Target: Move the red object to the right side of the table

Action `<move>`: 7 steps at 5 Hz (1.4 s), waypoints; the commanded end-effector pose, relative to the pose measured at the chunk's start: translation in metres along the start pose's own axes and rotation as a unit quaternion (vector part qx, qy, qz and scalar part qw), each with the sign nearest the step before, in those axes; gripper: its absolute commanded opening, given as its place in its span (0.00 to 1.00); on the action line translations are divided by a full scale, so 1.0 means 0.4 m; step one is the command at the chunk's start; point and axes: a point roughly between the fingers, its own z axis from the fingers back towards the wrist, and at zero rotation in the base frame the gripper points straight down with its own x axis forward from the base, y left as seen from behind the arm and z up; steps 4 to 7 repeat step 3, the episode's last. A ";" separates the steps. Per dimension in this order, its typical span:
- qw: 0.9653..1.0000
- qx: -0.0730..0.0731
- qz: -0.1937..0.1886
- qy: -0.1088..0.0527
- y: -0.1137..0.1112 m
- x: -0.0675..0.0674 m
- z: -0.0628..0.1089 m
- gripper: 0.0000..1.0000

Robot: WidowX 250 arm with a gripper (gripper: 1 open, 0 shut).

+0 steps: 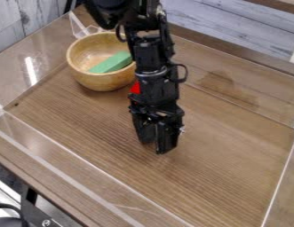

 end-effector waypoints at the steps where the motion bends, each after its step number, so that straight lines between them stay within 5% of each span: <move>1: 1.000 0.016 0.002 -0.010 0.016 -0.001 0.008 0.00; 2: 1.000 0.013 0.016 -0.015 0.012 0.014 0.016 1.00; 7: 0.999 0.009 0.030 -0.020 0.009 0.028 0.024 1.00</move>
